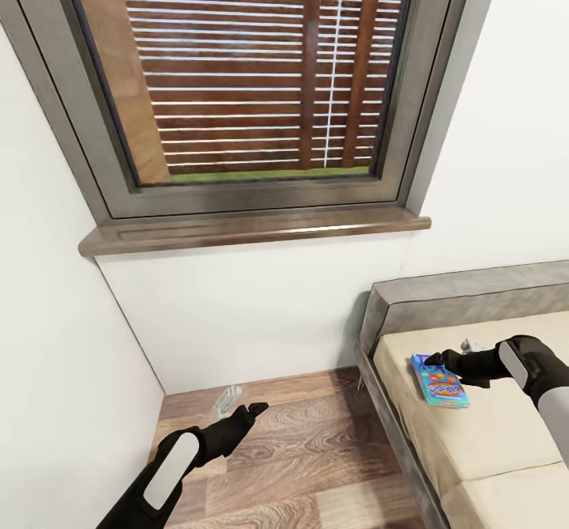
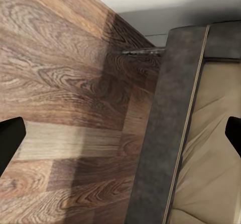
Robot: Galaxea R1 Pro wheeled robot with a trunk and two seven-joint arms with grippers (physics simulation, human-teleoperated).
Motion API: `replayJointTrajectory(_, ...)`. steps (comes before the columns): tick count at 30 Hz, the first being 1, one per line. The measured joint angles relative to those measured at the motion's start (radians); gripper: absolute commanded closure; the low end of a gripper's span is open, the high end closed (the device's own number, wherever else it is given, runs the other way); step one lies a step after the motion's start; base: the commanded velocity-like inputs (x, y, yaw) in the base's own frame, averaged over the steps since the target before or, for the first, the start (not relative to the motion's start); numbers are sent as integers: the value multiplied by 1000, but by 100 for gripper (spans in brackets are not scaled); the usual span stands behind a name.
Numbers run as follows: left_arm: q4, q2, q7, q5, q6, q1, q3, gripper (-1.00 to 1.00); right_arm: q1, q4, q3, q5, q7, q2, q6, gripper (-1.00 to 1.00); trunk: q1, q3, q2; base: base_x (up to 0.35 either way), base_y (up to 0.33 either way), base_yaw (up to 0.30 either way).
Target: Put all the toys in the child's room - the three board games (two on the bed and one on the table), the two jigsaw puzzles on the table, and the tennis ball on the table - inside the toy box on the table in the child's room.
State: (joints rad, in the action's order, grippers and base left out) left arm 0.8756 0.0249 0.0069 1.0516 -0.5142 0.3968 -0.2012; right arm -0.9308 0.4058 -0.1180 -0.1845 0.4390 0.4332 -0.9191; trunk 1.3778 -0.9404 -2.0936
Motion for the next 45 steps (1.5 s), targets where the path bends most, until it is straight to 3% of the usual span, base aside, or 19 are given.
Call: replayJointTrajectory(45, 0, 0, 0, 0, 1, 0, 0, -100, 0, 0, -1, -1, -2, 1, 0, -100, 0, 2, 0, 0, 0, 34)
